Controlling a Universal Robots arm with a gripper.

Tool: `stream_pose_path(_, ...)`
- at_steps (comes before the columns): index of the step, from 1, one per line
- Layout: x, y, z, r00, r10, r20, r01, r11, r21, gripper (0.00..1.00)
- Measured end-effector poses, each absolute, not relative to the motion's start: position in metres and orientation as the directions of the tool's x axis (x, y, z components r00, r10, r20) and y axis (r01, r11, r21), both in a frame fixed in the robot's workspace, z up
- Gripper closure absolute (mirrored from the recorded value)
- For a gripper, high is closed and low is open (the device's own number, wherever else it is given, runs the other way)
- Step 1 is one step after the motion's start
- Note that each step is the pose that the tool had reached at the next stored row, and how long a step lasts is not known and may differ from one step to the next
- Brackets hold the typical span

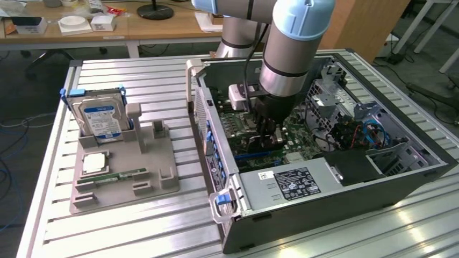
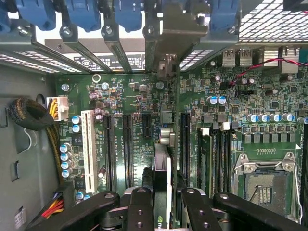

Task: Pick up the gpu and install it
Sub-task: 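Insert the gpu into the slot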

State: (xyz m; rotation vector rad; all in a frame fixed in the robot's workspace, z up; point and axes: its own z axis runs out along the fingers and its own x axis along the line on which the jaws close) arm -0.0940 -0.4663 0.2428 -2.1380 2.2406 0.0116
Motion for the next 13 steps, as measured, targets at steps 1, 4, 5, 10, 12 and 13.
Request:
stream_pose_path(1,-0.0939,-0.4661,0.2425,-0.046,-0.998,-0.037,-0.999,0.047,-0.025,0.73)
stream_pose_path(4,-0.0940,-0.4657,0.2420,-0.041,-0.998,-0.037,-0.999,0.042,-0.025,0.73)
stream_pose_path(5,-0.0940,-0.4657,0.2420,-0.040,-0.999,-0.037,-0.999,0.041,-0.025,0.73)
stream_pose_path(10,-0.0940,-0.4650,0.2413,-0.030,-0.999,-0.037,-0.999,0.031,-0.025,0.73)
stream_pose_path(12,-0.0940,-0.4648,0.2411,-0.026,-0.999,-0.037,-0.999,0.027,-0.025,0.73)
stream_pose_path(13,-0.0940,-0.4648,0.2411,-0.023,-0.999,-0.037,-0.999,0.024,-0.025,0.73)
